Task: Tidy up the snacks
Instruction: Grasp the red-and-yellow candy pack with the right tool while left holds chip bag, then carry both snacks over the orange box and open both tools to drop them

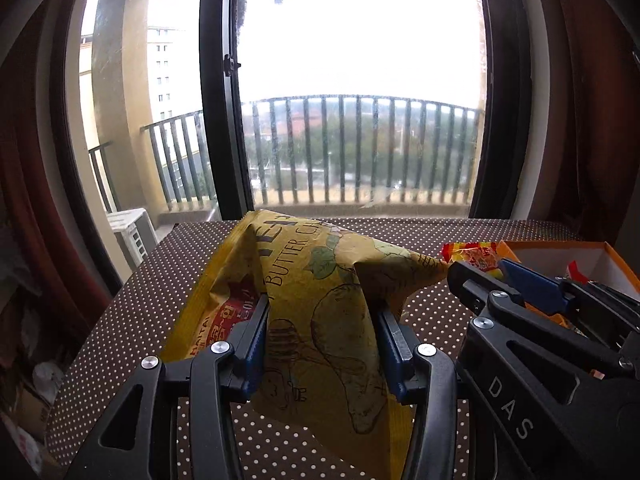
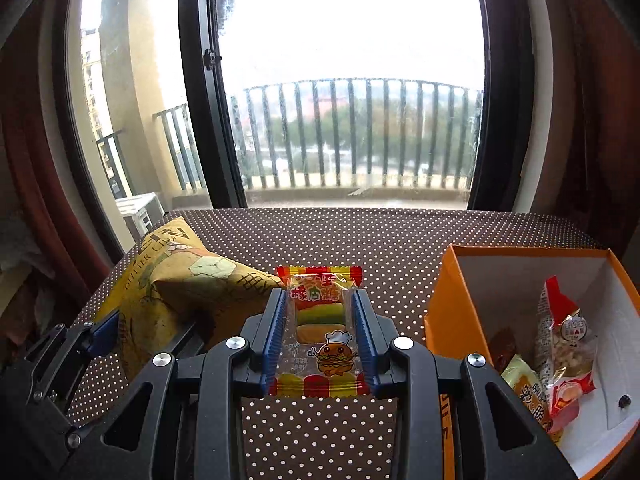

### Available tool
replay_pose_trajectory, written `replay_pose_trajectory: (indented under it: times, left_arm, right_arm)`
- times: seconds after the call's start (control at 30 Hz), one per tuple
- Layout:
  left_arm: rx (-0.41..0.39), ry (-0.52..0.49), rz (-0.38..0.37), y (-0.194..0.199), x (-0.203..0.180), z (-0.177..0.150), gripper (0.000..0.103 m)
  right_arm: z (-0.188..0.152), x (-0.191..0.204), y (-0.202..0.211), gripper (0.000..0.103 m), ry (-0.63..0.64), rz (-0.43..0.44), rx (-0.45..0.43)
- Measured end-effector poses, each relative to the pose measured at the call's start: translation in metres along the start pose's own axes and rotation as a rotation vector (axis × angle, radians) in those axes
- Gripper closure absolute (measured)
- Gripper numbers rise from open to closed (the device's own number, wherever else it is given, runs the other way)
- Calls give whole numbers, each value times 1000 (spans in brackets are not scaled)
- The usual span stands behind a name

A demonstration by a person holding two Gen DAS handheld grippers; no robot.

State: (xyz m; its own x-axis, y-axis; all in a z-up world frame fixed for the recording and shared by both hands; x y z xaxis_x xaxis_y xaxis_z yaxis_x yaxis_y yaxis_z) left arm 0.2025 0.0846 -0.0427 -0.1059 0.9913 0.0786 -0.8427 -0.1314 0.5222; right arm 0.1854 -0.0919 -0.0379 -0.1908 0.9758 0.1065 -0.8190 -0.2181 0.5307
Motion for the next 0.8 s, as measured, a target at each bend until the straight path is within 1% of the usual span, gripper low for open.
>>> replay_pose_trajectory:
  times: [0.13, 0.27, 0.47, 0.6, 0.7, 0.8]
  left_arm:
    - [-24, 16, -3, 13, -9, 8, 54]
    - [-56, 12, -1, 27, -21, 19, 54]
    - [-92, 13, -22, 45, -41, 29, 54]
    - [-97, 5, -46, 52, -59, 28, 54]
    - [-83, 18, -82, 54, -69, 26, 54]
    - [-87, 5, -106, 59, -87, 25, 54]
  right_arm:
    - [8, -4, 11, 66, 5, 4, -32]
    - [16, -13, 26, 66, 0, 12, -67]
    - [24, -31, 45, 66, -20, 25, -115]
    - [23, -46, 53, 66, -31, 14, -125]
    - [21, -57, 60, 66, -47, 3, -133]
    - [20, -72, 67, 66, -69, -12, -141]
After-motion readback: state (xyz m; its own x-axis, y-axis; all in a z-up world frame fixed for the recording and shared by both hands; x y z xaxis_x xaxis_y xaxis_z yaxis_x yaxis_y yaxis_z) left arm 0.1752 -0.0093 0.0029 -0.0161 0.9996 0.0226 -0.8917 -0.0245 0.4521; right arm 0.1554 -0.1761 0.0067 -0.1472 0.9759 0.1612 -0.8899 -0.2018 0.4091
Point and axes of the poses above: each gripper's, at about its wrist camera, not at the fingertips, and y roughly against the way its jaws point, x to its left, z to its top, the point moved 9 cm from there along -y, roughly the way its jaws point, and after that the axes turned 5 degrees about z, right-handed, at the moved point
